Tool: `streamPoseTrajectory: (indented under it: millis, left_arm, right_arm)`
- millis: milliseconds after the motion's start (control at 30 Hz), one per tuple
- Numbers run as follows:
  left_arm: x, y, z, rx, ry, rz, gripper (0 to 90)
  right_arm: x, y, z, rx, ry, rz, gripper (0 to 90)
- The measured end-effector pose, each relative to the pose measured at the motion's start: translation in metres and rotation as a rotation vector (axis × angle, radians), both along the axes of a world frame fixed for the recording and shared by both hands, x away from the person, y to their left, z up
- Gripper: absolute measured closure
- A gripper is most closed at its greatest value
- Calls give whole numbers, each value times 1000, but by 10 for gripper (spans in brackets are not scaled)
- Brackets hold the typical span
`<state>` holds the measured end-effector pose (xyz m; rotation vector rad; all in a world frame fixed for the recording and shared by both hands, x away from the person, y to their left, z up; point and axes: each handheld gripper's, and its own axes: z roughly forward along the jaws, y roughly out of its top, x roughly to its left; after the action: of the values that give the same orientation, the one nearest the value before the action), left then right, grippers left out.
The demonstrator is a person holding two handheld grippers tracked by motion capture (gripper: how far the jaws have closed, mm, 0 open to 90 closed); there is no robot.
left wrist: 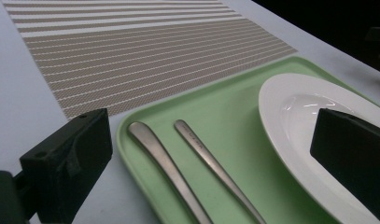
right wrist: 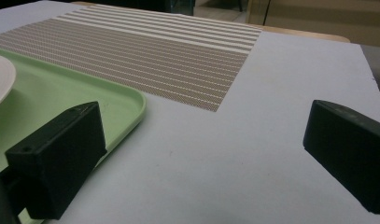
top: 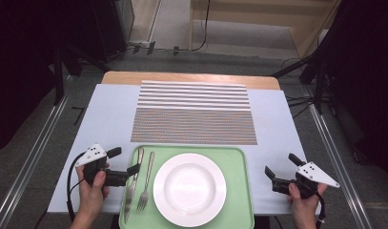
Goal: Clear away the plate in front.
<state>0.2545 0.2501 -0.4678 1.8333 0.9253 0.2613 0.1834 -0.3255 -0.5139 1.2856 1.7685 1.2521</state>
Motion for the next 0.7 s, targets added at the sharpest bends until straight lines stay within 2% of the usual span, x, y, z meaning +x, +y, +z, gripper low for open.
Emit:
streamPoseTrajectory:
  millis: [367, 700]
  left_arm:
    - [-4, 27, -7, -4, -2, 47, 0]
    - [-7, 44, -9, -10, -6, 62, 0]
  right_arm:
    - [0, 1, 0, -2, 1, -3, 0]
    - [1, 1, -1, -9, 4, -4, 0]
